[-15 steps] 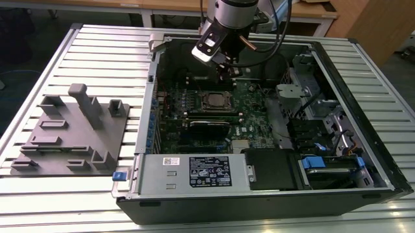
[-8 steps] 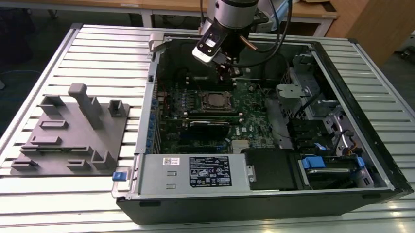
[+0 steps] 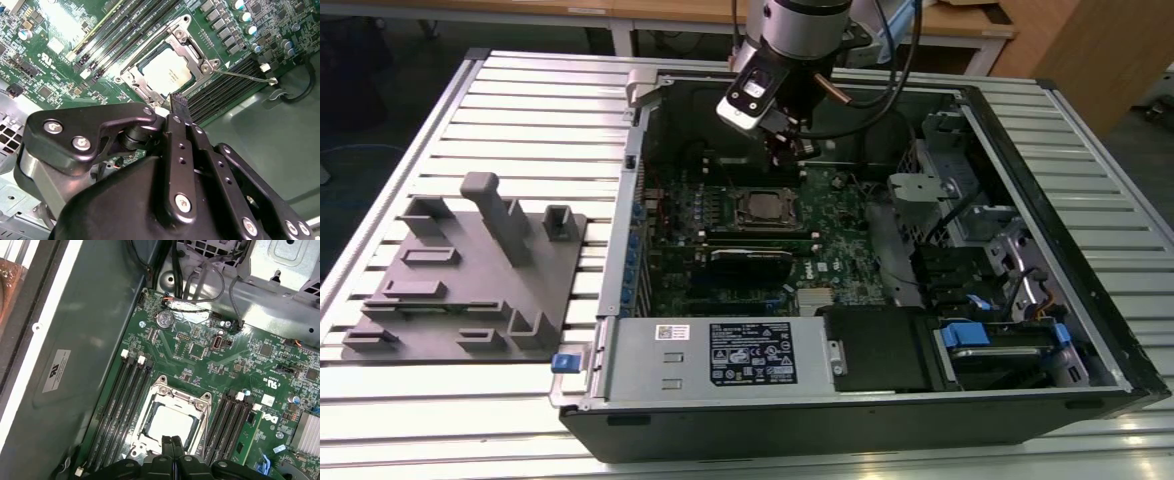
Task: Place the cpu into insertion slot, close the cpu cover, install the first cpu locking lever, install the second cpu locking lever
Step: 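Install the first cpu locking lever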
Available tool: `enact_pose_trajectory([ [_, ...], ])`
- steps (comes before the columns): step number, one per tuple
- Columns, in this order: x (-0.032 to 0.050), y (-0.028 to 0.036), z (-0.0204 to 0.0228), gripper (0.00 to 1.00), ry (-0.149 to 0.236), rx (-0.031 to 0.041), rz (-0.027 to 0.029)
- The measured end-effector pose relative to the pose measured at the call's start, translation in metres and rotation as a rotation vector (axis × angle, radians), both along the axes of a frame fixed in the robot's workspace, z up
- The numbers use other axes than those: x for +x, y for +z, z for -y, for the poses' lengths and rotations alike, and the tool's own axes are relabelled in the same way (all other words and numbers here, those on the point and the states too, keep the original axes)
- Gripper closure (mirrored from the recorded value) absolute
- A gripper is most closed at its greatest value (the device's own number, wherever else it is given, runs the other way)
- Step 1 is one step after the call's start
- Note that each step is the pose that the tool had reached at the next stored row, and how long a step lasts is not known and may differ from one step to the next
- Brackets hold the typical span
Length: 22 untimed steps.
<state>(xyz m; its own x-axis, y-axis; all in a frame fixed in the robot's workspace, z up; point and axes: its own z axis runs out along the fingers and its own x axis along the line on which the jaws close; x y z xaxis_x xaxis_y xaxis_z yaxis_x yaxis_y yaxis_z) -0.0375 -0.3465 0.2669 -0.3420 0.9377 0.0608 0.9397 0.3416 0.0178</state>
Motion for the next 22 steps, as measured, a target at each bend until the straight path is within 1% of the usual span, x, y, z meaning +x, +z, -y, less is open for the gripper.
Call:
enact_pose_trajectory([
  [22,-0.0003,0.0000,0.0009,0.89,0.060,0.0000,0.0000],
])
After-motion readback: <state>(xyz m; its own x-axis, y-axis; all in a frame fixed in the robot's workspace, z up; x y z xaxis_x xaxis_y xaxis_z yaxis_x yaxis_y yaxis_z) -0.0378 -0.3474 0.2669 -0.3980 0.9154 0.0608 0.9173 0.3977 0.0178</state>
